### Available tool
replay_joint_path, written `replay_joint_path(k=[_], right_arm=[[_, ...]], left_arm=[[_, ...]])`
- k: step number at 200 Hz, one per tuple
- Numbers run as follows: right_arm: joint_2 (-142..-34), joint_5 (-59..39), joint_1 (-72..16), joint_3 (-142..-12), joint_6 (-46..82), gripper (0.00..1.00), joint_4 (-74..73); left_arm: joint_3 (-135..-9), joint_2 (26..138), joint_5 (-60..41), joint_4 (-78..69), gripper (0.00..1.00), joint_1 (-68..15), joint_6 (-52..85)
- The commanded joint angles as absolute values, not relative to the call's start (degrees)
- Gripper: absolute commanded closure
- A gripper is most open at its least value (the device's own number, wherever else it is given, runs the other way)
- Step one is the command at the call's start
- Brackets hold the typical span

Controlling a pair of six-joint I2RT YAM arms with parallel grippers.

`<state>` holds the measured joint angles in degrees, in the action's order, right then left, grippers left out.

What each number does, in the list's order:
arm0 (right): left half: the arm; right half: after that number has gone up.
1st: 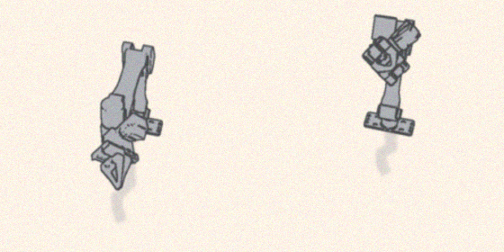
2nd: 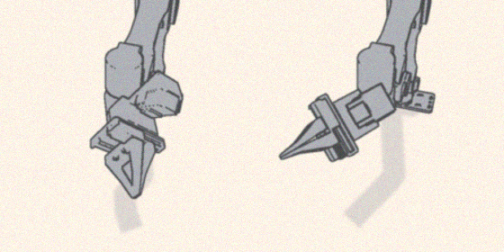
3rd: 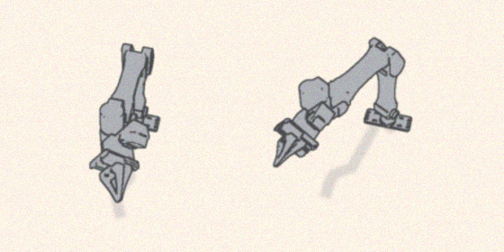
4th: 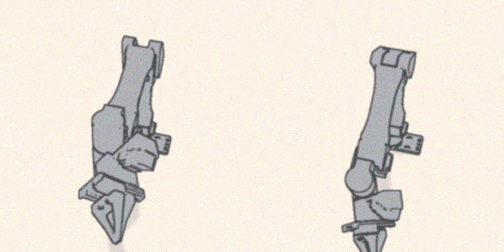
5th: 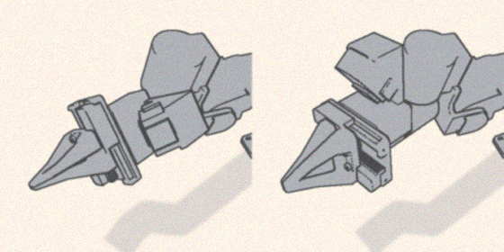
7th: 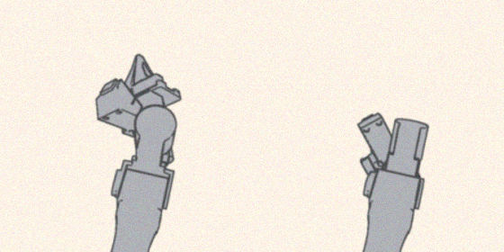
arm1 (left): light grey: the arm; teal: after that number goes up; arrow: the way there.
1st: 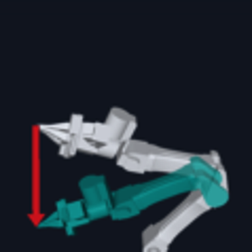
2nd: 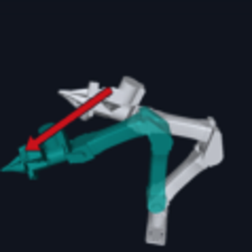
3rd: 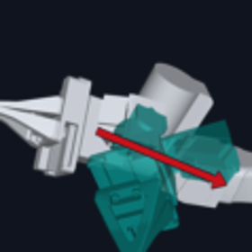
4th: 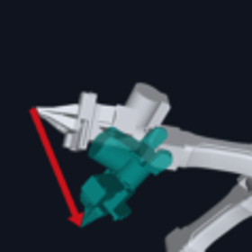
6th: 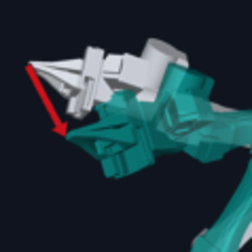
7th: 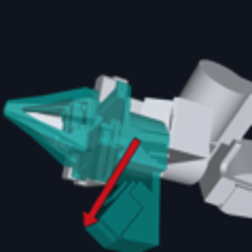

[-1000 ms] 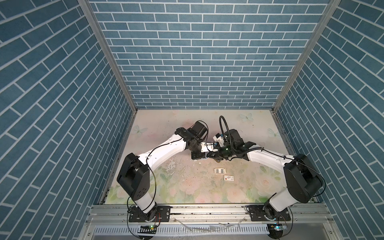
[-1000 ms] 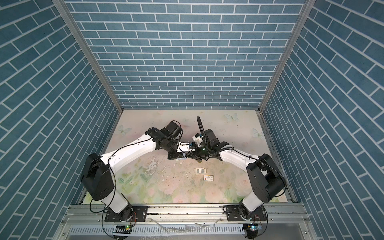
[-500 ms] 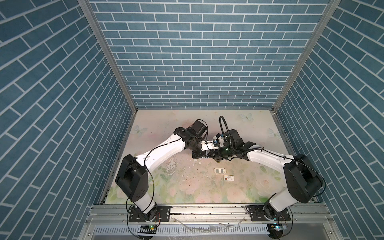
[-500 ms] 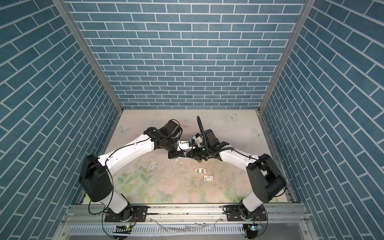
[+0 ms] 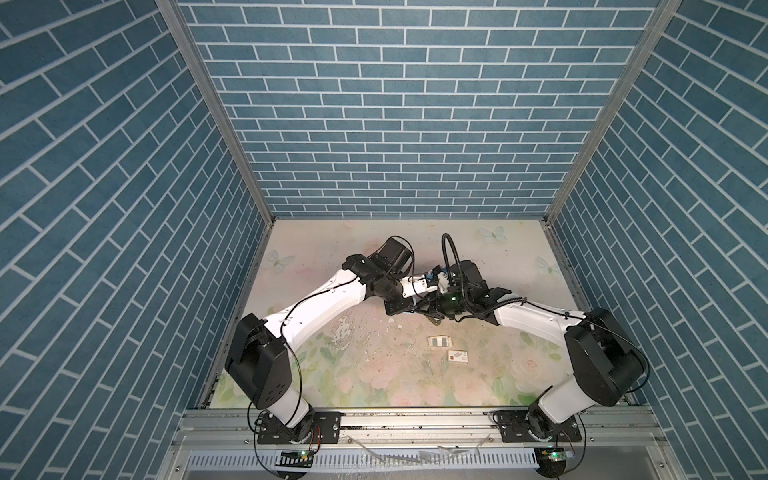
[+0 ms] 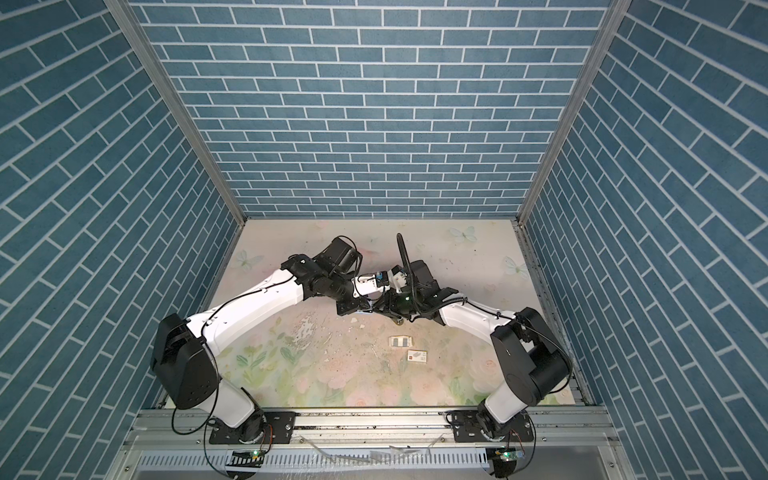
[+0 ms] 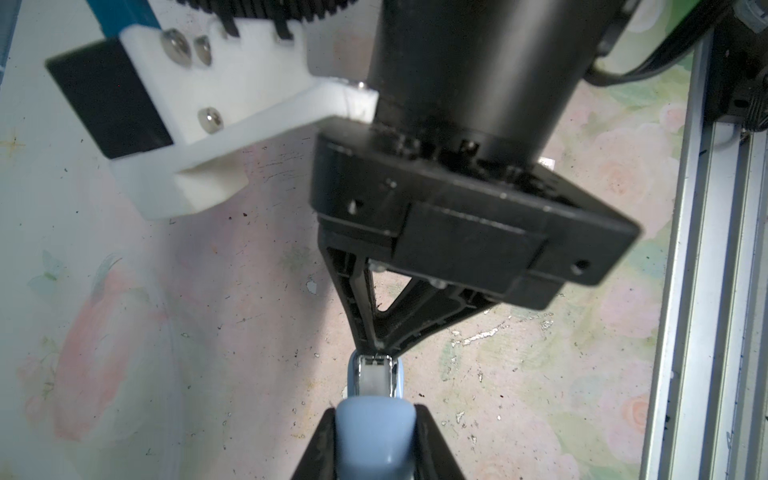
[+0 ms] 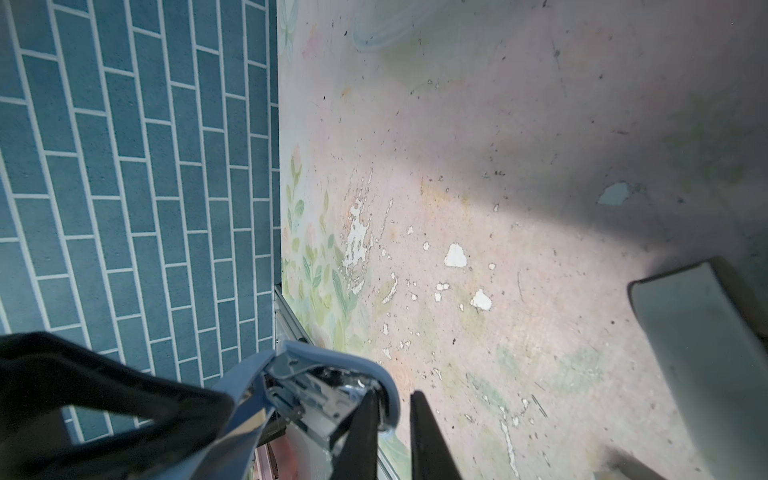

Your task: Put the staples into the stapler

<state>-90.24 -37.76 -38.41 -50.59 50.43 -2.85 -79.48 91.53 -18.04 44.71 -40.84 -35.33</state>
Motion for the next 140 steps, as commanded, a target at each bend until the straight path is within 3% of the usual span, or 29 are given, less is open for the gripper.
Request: replay_joint_path(k=[1,140], right_arm=[[-91.1,-37.4,-39.5,-49.5,52.1,0.84,-6.3],[-90.2,-35.9,-40.1,-48.9,53.6,0.84,-8.4]], left_arm=[[-81.8,89.3,-20.9,39.4,1.0,-41.1,-32.7],[-81.3,88.1,-19.7,36.3,1.0,-41.0,-30.1]])
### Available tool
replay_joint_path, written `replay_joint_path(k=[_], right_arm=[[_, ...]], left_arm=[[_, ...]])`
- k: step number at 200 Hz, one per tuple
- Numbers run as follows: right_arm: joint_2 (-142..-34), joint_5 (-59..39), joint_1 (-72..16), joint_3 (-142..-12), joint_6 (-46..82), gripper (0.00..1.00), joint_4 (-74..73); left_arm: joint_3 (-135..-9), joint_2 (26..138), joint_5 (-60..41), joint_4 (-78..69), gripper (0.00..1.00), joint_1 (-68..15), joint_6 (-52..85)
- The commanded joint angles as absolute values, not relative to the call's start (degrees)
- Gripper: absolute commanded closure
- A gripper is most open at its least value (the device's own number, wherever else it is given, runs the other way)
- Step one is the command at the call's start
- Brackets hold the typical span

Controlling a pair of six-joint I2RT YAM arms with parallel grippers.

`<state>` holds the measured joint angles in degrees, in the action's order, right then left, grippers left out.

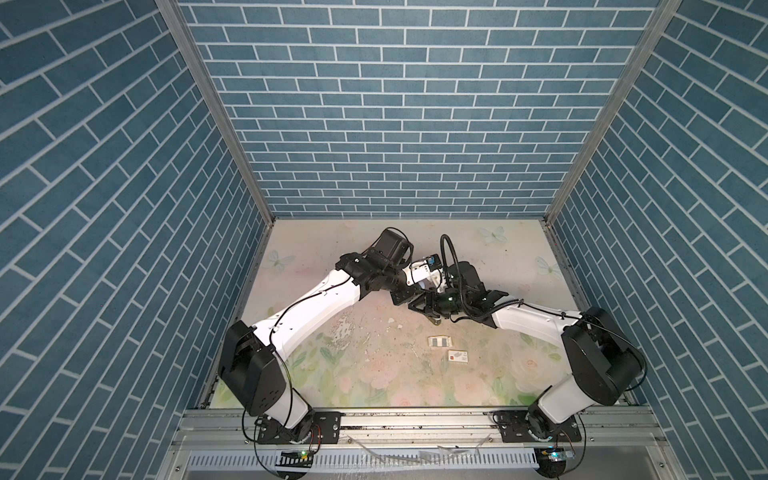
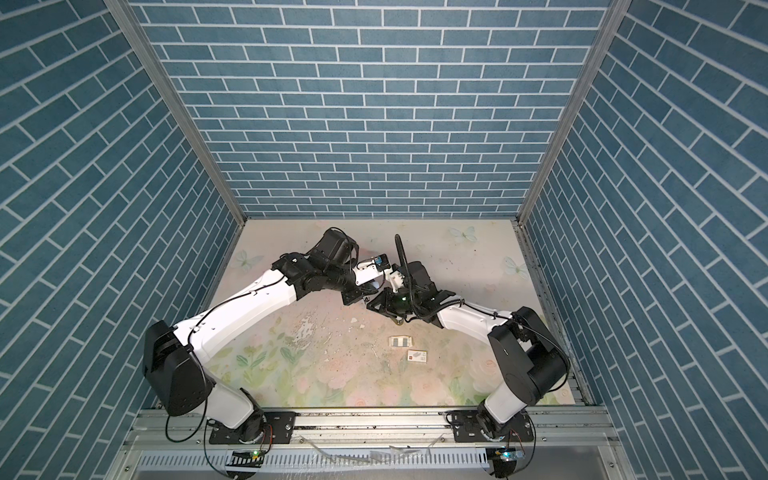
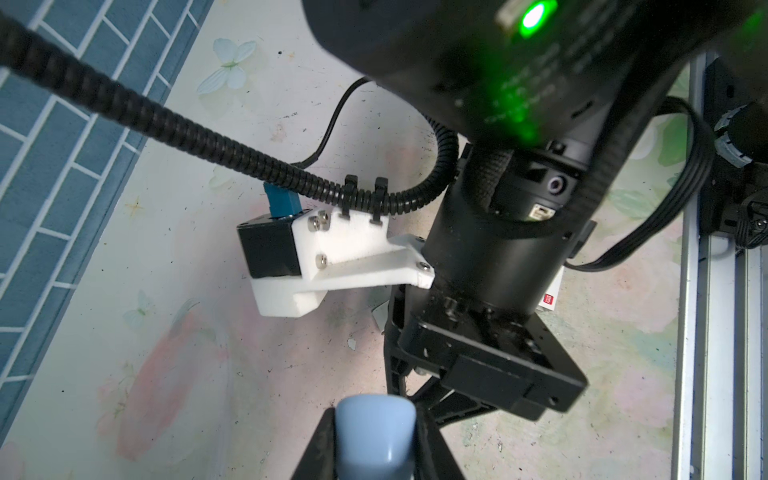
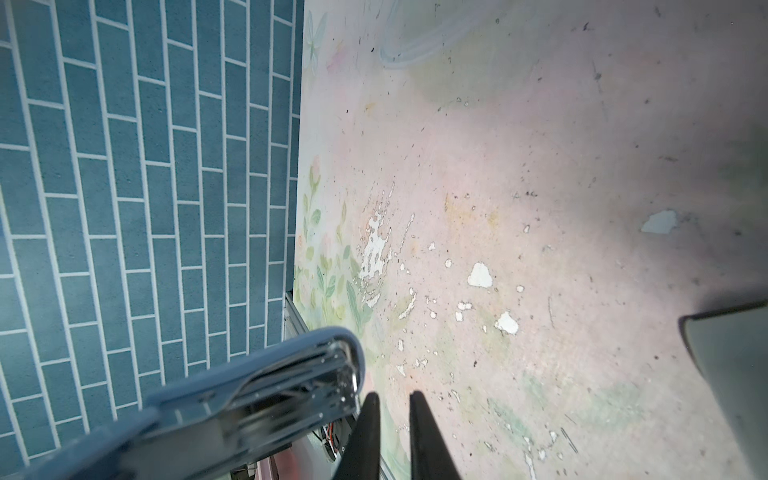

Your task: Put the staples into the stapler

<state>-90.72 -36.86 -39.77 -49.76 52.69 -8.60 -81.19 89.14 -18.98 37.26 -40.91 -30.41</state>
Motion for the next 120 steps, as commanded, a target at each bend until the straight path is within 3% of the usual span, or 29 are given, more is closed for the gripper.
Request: replay_joint_path(k=[1,44,120], right_arm=[[-90.1,-35.7,-40.1,-48.9,53.5,0.84,-8.2],[-85.1,-31.8,-39.4,-46.0,49.2,0.78,-2.1],[-73.3,-38.7,-39.2,-40.5,43.4,0.67,-11.6]], left_arm=[[-81.2,88.1,-19.7,36.3,1.0,-41.0,-30.1],[-78.2,88.3,-24.1,35.6,1.0,-37.5,-29.1],[-84.2,93.3,-43.2,43.8,1.0,-32.3,-28.0]])
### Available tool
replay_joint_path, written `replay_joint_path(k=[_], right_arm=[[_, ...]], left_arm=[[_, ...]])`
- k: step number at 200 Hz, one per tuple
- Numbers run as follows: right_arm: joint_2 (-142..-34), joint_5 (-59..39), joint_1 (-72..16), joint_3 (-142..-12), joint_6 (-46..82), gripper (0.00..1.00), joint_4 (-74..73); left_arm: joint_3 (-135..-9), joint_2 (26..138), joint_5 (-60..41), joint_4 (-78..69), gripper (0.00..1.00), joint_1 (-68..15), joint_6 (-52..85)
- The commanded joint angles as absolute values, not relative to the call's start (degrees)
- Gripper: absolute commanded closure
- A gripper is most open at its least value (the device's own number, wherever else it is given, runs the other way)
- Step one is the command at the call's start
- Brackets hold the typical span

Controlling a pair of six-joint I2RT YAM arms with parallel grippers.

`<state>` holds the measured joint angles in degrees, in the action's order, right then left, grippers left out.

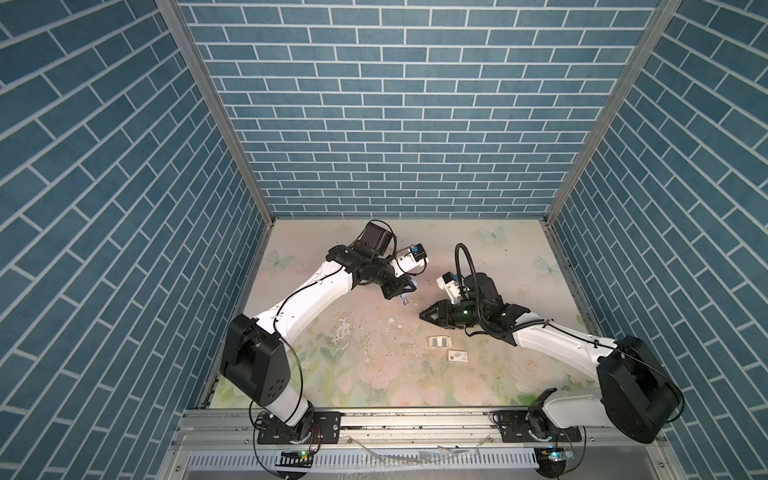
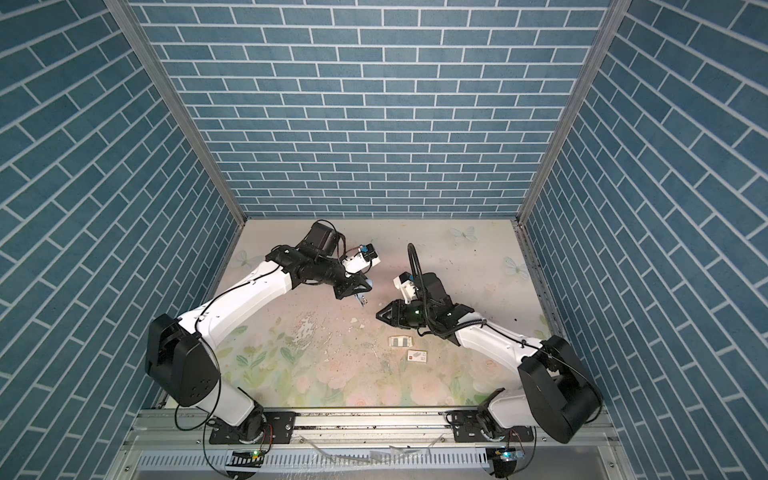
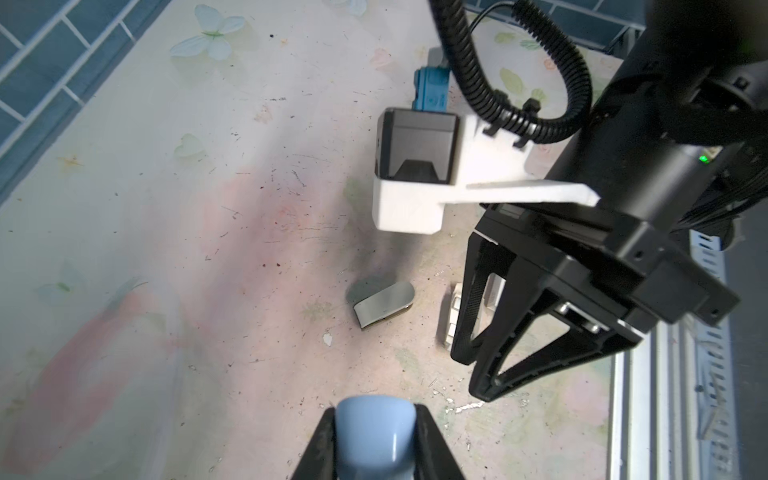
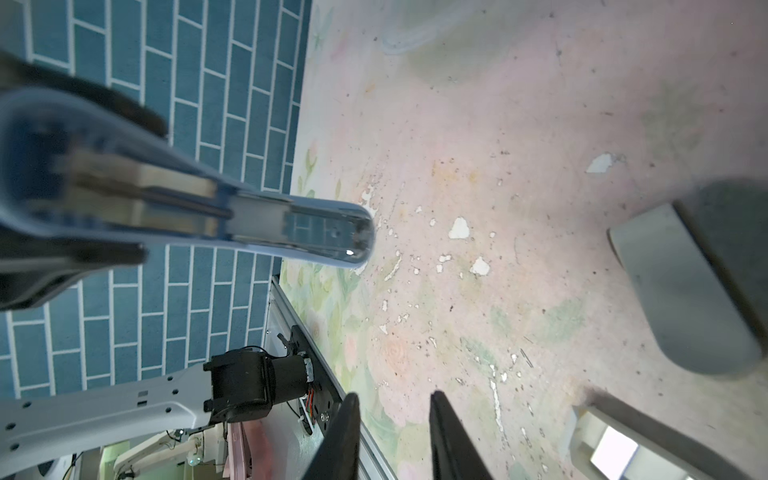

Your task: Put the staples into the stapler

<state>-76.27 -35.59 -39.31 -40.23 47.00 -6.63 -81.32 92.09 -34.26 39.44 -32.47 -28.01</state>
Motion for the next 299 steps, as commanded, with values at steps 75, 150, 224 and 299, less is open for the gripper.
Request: replay_joint_path(k=[75,150,224,299], right_arm=[[-68.9,-43.7,-39.2,-42.1,38.9,0.59,-8.3],[-64.8,-41.8,-39.2,-42.8,33.0,0.57,-1.3],[-64.7,-44.4,-39.2,-41.3,34.3,0.56,-10.0],[-68.2,-49.0,-39.2,-40.3,38.3,0.58,-17.9]], left_arm=[[-89.2,96.4,-53.6,51.2,1.0,-31.9,-31.0],[-92.5,98.4,-58.9,57.2,1.0,-31.8,-33.2],[-92.9,98.9,-65.2,58.0,1.0,-31.8,-31.9],[-95.0,100.8,-68.4,59.2,1.0,-31.7,-31.0]])
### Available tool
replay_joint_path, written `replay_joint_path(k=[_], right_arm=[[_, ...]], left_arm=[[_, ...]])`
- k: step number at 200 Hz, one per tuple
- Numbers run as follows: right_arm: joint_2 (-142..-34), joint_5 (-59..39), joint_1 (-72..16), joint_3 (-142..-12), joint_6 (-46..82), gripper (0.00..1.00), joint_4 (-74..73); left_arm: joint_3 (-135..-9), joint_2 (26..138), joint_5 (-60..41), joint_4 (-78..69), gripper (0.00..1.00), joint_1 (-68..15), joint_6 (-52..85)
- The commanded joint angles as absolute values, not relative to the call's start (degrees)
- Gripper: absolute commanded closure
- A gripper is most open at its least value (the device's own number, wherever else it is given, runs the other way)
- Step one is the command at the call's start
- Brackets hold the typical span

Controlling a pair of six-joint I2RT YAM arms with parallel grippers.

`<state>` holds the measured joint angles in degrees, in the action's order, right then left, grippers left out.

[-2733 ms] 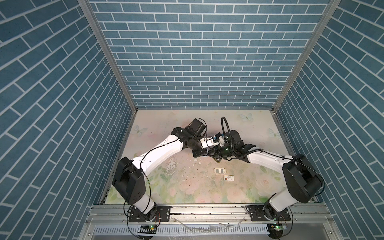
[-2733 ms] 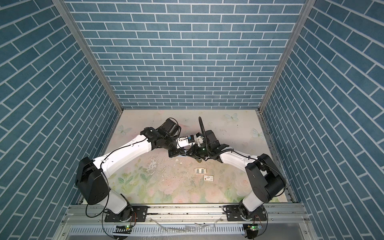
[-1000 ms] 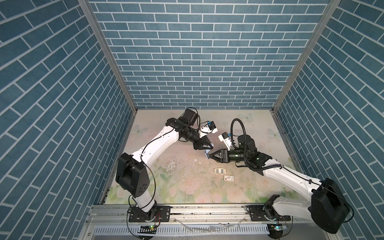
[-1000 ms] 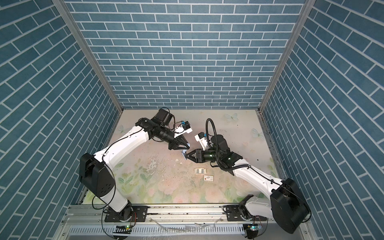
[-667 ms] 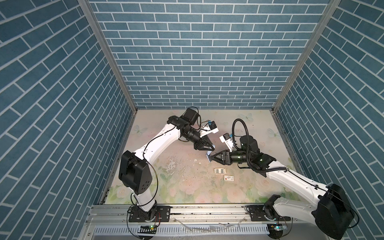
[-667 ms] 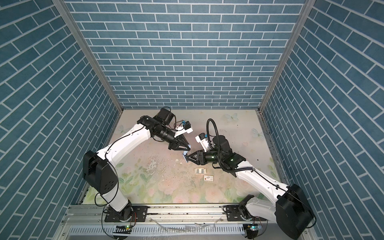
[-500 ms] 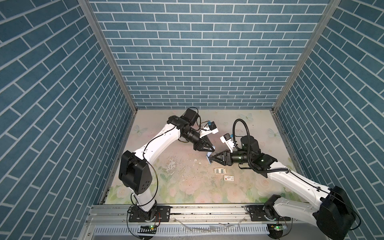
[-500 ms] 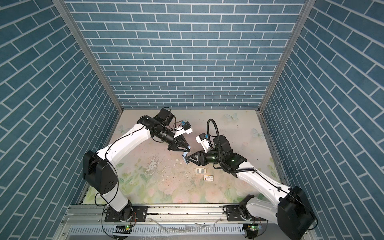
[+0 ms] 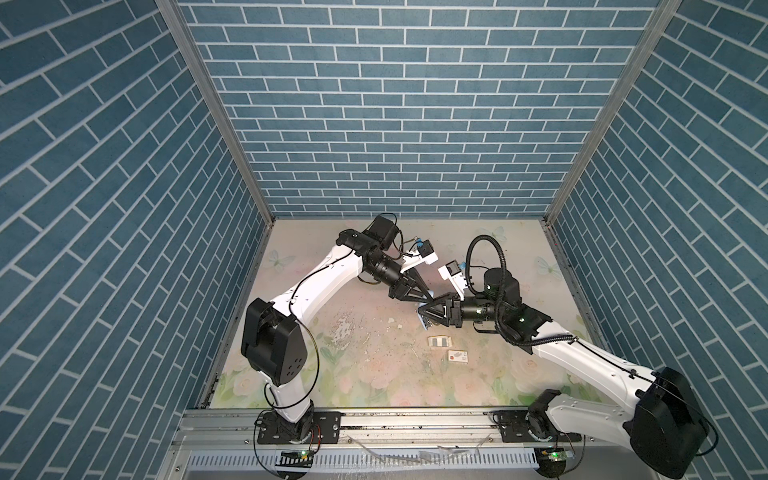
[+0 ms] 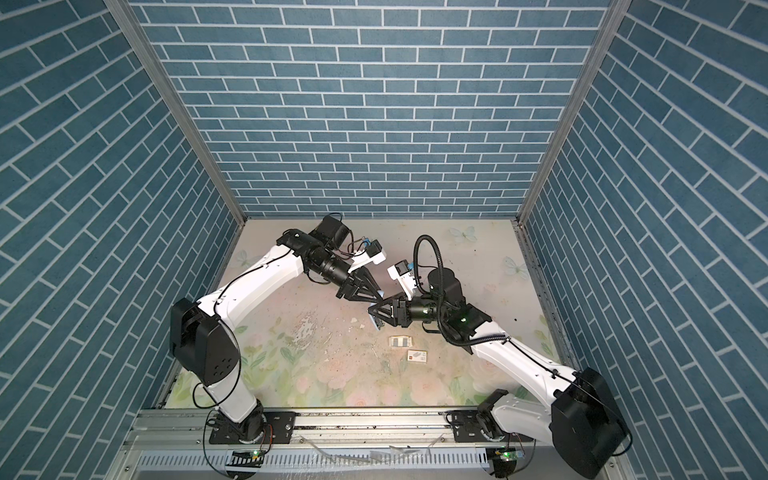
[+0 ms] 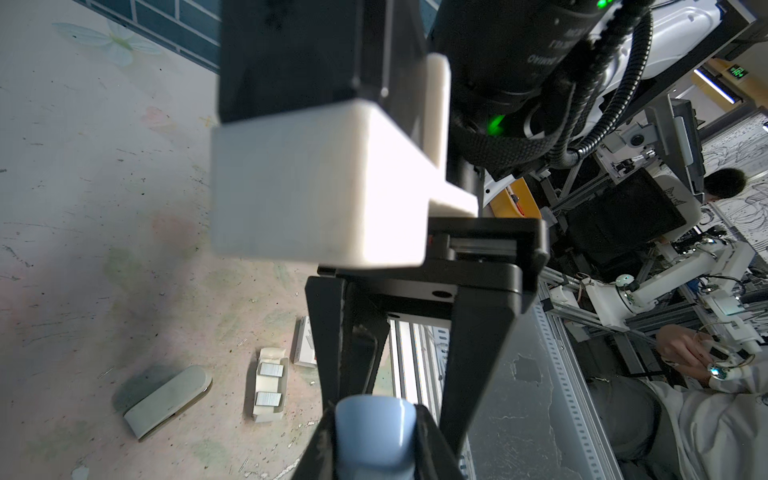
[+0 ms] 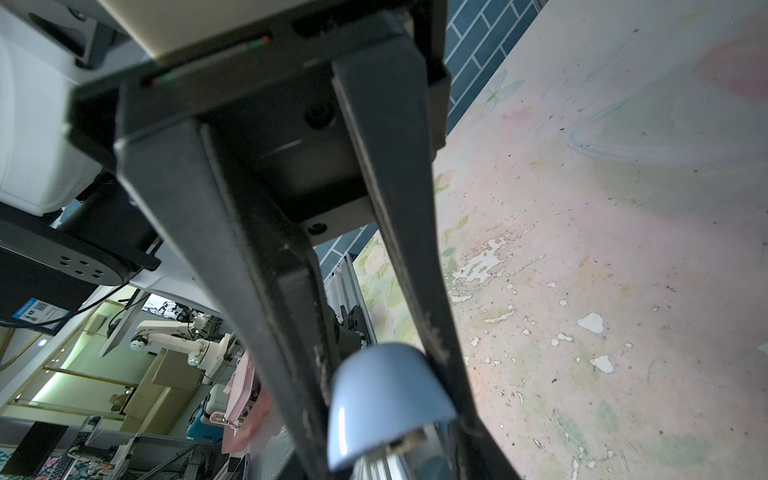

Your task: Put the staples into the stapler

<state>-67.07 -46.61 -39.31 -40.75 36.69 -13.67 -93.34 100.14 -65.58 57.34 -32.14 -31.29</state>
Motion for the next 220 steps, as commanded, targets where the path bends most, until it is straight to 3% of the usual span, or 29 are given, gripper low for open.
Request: replay_joint_path(k=[1,44,169,179,220], right_arm=[[-68.2,-49.0,-39.2,-40.3,38.4,0.58,-18.0],[-69.9,-48.3,-39.3,-40.6,38.7,0.62,-19.1],[-70.7,-44.1,-39.1,-40.4,39.6,0.86,-20.7],[-71.0,-43.9,-39.0,-40.6,39.7,0.87,-20.5],[-71.9,-43.9,-38.8,-41.4,39.6,0.89,-19.9]], left_arm=[[-95.1,100.8,-68.4,59.2,1.0,-31.7,-31.0],[-94.9,100.5,-69.6,58.8,1.0,-31.7,-30.2],[-93.5,98.7,-69.7,57.5,0.99,-31.6,-29.7],[-93.4,98.7,-69.4,57.4,0.96,-31.6,-29.6],[-93.3,98.4,-67.7,56.4,0.65,-31.6,-28.8]])
